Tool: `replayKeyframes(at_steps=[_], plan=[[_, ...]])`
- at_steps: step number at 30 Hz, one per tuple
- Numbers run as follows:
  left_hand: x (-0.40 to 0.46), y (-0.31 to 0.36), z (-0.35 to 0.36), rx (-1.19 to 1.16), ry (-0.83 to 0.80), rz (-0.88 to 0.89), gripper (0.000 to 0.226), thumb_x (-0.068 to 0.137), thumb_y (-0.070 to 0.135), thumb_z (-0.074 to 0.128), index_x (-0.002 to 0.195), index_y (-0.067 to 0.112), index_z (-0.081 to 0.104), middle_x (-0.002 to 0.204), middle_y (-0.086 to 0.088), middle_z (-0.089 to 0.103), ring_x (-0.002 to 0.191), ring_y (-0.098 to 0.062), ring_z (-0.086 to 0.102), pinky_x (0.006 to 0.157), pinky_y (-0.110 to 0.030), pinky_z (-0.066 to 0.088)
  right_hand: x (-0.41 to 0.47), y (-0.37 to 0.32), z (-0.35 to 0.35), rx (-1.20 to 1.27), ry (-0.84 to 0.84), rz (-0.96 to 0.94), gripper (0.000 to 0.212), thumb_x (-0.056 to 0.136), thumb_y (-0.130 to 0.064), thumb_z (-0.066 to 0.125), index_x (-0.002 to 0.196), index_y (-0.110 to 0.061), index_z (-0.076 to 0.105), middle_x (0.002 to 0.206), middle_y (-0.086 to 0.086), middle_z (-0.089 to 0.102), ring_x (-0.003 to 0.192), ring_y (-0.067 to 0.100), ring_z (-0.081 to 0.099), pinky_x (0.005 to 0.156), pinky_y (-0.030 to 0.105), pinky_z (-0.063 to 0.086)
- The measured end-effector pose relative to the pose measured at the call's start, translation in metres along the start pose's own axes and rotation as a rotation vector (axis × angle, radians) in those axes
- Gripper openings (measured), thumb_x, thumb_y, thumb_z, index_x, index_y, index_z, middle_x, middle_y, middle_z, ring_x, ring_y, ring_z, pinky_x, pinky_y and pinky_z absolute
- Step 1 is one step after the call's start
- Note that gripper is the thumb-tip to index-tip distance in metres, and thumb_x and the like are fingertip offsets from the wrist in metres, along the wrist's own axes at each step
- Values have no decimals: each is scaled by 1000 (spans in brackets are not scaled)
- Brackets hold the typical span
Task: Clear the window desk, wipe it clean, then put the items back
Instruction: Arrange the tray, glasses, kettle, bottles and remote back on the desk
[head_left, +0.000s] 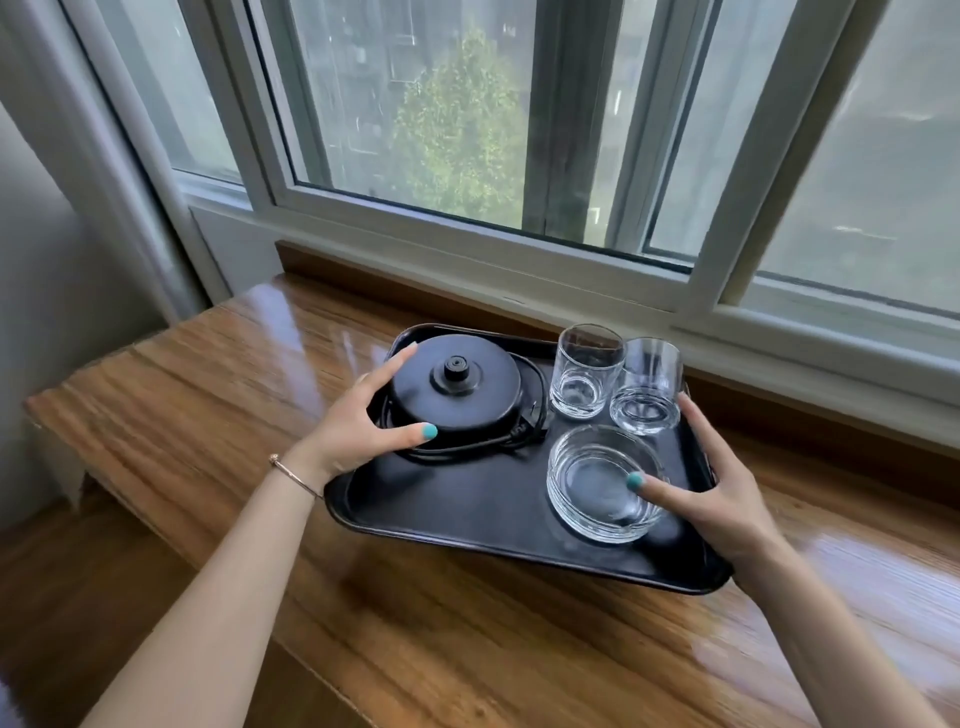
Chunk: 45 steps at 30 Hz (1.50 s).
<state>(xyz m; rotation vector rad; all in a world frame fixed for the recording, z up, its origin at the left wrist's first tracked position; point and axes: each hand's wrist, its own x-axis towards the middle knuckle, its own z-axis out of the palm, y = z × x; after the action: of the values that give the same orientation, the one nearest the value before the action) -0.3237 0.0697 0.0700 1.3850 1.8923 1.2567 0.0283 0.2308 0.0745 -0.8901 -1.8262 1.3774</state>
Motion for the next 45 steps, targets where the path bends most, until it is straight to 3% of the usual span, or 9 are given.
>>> replayKeyframes(at_steps=[2,7,12,17,22,33,38,42,45], plan=[[9,-7,-12,7,-3,-5,98,55,63,82,139,57,32,152,15,34,142,-5,28,118,-44,25,11,0,14,1,-3,6,102,50,-36,90,136,-58,40,149,-22,42,137,-1,40,107,21,33],[21,-25,-40,12,10,-11,91,57,55,82,135,58,36,150,15,36,140,-4,29,118,-42,26,33,-4,45,-12,-25,36,107,47,-42,91,141,-56,41,148,-23,44,137,3,42,117,41,34],[32,-48,-71,-12,9,6,90,58,55,81,135,58,36,149,20,36,140,-1,28,118,-39,26,49,-15,80,-39,-7,40,103,47,-42,92,135,-62,43,147,-22,46,137,5,42,117,45,34],[53,-76,-118,-37,-31,47,89,59,54,81,136,57,37,149,17,37,141,-1,27,119,-40,24,58,-29,133,-63,47,33,98,47,-44,90,129,-67,43,147,-24,45,137,2,42,117,42,33],[73,-101,-177,-37,-117,73,90,57,57,82,134,61,36,149,14,36,140,-3,29,118,-41,26,55,-41,198,-71,138,37,101,48,-46,89,135,-64,40,150,-25,40,140,2,36,118,39,30],[105,-145,-273,-19,-234,127,91,55,62,81,133,61,36,149,15,38,140,0,29,118,-36,25,60,-67,307,-65,229,77,105,51,-44,89,141,-60,37,152,-22,37,142,6,34,118,44,29],[119,-165,-287,-22,-223,128,89,56,59,81,133,62,36,148,14,38,139,-1,29,117,-34,25,79,-73,330,-88,240,80,100,50,-44,89,133,-68,39,149,-27,37,137,-1,34,107,27,31],[133,-180,-295,-36,-190,109,86,57,56,80,132,61,39,148,14,40,139,-1,30,116,-32,26,106,-64,340,-65,226,78,100,55,-36,91,136,-64,39,150,-26,38,139,2,36,112,32,33],[147,-192,-306,-60,-169,92,85,57,54,80,131,63,39,147,17,40,138,1,31,113,-25,26,131,-54,353,-46,205,64,103,52,-37,91,139,-60,40,148,-29,40,136,-2,40,106,25,35]])
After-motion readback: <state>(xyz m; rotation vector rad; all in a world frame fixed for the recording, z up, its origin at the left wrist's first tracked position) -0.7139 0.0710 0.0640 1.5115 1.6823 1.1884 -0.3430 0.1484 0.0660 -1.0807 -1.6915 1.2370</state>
